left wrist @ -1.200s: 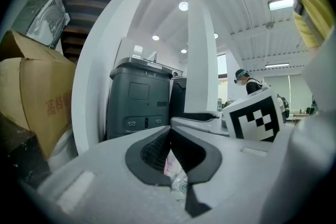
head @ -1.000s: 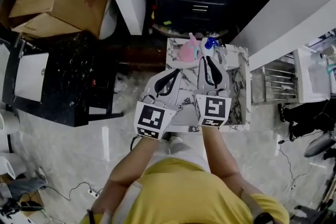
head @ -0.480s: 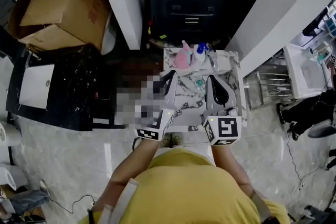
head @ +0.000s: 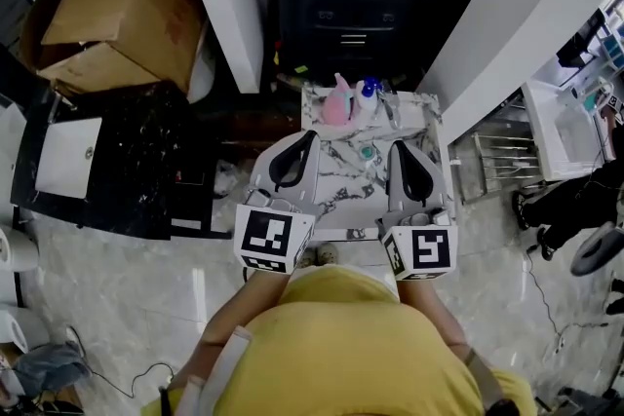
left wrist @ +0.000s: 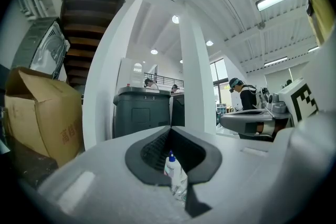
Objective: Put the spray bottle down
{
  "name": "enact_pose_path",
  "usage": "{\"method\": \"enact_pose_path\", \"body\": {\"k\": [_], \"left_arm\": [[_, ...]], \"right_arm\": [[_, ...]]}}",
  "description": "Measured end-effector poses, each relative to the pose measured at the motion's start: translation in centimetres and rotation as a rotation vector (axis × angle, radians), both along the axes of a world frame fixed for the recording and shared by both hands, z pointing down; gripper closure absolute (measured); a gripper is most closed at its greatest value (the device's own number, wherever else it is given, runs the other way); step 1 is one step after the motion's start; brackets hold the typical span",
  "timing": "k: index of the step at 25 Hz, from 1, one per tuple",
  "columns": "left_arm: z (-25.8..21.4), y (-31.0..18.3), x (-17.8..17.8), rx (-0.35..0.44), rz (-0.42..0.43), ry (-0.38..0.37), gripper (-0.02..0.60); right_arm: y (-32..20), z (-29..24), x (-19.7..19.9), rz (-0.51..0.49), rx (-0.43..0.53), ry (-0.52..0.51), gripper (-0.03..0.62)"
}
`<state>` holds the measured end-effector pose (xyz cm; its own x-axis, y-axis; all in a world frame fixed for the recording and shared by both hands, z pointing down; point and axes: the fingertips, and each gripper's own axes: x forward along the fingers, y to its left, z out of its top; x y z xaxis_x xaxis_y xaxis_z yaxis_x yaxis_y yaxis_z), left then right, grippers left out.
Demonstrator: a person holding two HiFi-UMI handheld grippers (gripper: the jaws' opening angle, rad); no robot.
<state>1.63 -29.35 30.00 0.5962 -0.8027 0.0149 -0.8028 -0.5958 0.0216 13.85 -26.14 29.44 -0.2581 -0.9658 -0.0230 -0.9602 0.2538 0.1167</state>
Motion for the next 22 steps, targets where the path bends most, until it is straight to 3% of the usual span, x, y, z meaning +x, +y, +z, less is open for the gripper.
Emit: {"method": "enact_pose_path", "body": {"k": [15,22], "left_arm": [[0.7,0.3,0.4,-0.011,0.007,-0.006,0.581],[1.5,-0.2,0.6,-0.014,0.0,-0.017,0.581]], "right_arm": [[-0.2,0.4,-0.7,-0.02,-0.03,-0.037,0.595],[-0.7,2.0,-0.1,-0.032,-0.048,-0.008,0.595]]}}
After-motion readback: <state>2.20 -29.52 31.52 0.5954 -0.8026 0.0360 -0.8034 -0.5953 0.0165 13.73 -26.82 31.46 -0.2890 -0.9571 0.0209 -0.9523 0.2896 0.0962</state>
